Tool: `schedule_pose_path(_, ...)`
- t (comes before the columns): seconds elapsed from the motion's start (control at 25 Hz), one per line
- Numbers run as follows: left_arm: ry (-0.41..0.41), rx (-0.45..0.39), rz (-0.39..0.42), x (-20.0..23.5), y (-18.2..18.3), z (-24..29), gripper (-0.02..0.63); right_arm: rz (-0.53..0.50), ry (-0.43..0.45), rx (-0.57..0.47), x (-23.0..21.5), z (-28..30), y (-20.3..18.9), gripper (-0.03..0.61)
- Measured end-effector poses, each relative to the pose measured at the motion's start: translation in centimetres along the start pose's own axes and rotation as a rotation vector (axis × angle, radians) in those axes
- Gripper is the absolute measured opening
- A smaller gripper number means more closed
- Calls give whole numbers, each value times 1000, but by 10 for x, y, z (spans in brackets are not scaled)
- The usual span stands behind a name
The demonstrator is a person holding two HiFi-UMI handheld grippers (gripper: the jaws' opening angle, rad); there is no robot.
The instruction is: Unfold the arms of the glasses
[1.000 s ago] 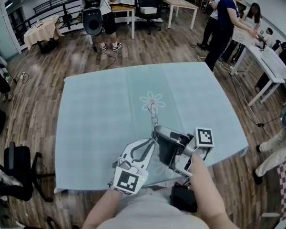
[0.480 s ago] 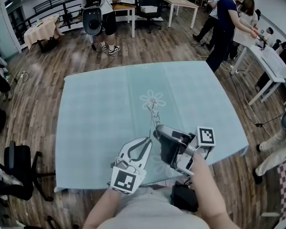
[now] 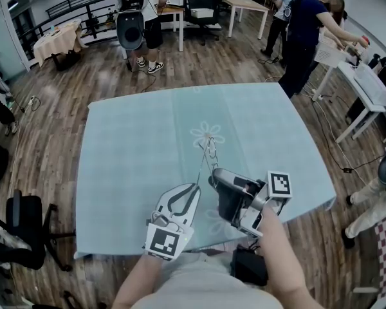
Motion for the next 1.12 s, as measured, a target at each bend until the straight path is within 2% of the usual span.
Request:
schedule_pose_path(0.12, -18, 13, -4, 1, -1, -4, 49, -2, -2, -1, 1, 0, -3, 209)
schedule_pose_path(0.2, -30, 27, 6, 3, -4, -5, 141, -1, -1, -2, 1, -1, -4, 210)
schedule_pose_path(0.32, -50, 35, 12, 7, -6, -8, 167, -4, -3, 5, 1, -1, -4, 210)
schedule_pose_path(0.44, -52, 41, 27, 17, -8, -10, 176, -7, -5, 14, 3, -3, -5, 210)
schedule_pose_path(0.76, 15, 26, 75, 55, -6, 4, 176, -10, 3, 30, 0, -7, -5, 210)
schedule_pose_path(1.12, -21, 16, 120, 59, 1, 27, 176, -19, 15, 64, 8, -5, -12, 210)
Point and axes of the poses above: the fingertips, and each gripper's own axes: z forward along the fingers, x to its left, y out of its top, the point moved 6 cm from there along -z, backward along the fingers, and after that the axes turned 1 degree about x, right-handed, at the moved point
